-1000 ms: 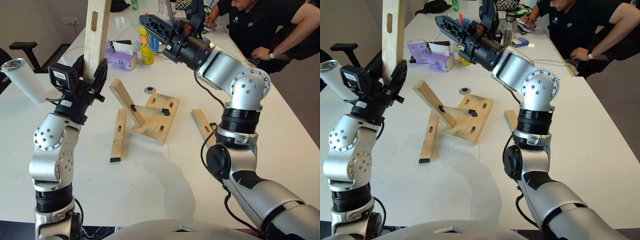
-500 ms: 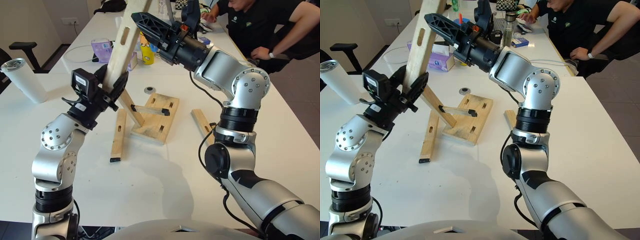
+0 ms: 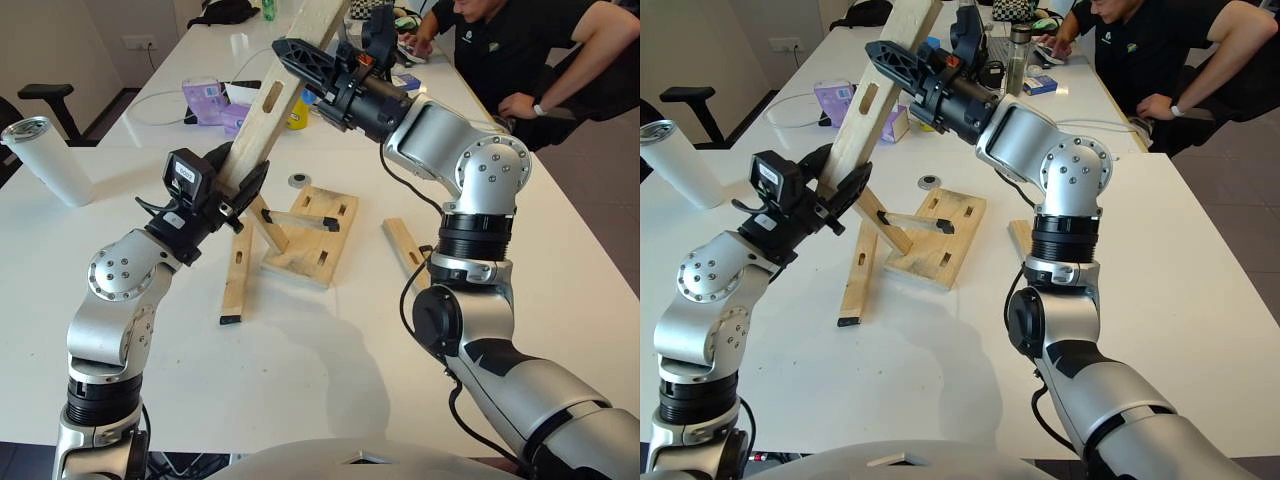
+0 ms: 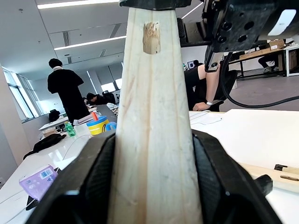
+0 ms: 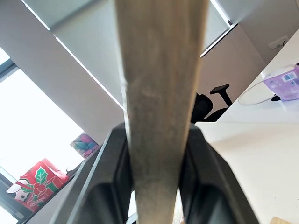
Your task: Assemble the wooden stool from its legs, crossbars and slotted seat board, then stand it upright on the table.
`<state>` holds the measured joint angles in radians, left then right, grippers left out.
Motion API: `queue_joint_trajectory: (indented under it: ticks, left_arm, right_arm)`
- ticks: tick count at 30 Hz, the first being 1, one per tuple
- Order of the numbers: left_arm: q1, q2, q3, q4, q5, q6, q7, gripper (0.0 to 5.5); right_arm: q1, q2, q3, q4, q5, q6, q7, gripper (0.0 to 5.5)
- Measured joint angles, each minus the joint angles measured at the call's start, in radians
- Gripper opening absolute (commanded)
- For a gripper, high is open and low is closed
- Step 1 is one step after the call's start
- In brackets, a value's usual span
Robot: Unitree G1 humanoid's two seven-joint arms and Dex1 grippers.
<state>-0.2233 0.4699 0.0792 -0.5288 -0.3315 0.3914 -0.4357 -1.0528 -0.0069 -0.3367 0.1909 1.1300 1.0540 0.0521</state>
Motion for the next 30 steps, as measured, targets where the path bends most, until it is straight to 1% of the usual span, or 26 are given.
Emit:
queue_joint_trajectory:
  ticks: [8, 9, 10, 16, 17, 21, 24, 25, 26, 27, 30]
  left_arm:
    - [0.003, 0.001, -0.005, 0.012, 0.007, -0.011, -0.001, 2.05]
    - [0.004, 0.000, -0.005, 0.013, 0.005, -0.011, -0.001, 2.41]
    - [0.006, -0.004, -0.004, 0.013, -0.005, -0.011, -0.001, 2.46]
    - [0.030, -0.013, -0.002, 0.021, -0.013, -0.009, -0.002, 3.48]
    - [0.030, -0.013, -0.002, 0.021, -0.013, -0.009, -0.001, 3.53]
    - [0.038, -0.014, 0.018, 0.021, -0.051, -0.004, -0.015, 3.53]
    - [0.080, -0.009, 0.095, -0.012, -0.229, 0.067, -0.074, 3.53]
    - [0.093, -0.006, 0.104, -0.024, -0.267, 0.085, -0.088, 3.53]
    - [0.120, 0.006, 0.123, -0.044, -0.355, 0.128, -0.119, 3.53]
    - [0.134, 0.015, 0.134, -0.051, -0.392, 0.150, -0.133, 3.53]
    - [0.193, 0.091, 0.135, -0.056, -0.408, 0.200, -0.191, 3.53]
  right_arm:
    - [-0.002, 0.000, 0.000, 0.016, -0.002, -0.001, 0.004, 1.04]
    - [-0.002, 0.000, 0.000, 0.017, -0.002, -0.001, 0.004, 1.04]
    - [-0.002, 0.000, 0.000, 0.017, -0.002, -0.001, 0.004, 1.04]
    - [-0.014, -0.009, -0.012, 0.016, -0.002, -0.028, -0.002, 1.04]
    - [-0.015, -0.009, -0.011, 0.016, -0.004, -0.033, -0.002, 1.04]
    - [-0.024, -0.030, -0.008, 0.026, -0.040, -0.080, 0.009, 1.03]
    - [-0.069, -0.090, -0.052, 0.101, -0.089, -0.180, 0.021, 1.03]
    - [-0.078, -0.105, -0.064, 0.115, -0.096, -0.198, 0.024, 1.03]
    - [-0.100, -0.136, -0.087, 0.149, -0.103, -0.232, 0.037, 1.03]
    - [-0.111, -0.150, -0.093, 0.166, -0.108, -0.250, 0.045, 1.03]
    - [-0.125, -0.171, -0.110, 0.205, -0.138, -0.292, 0.052, 1.03]
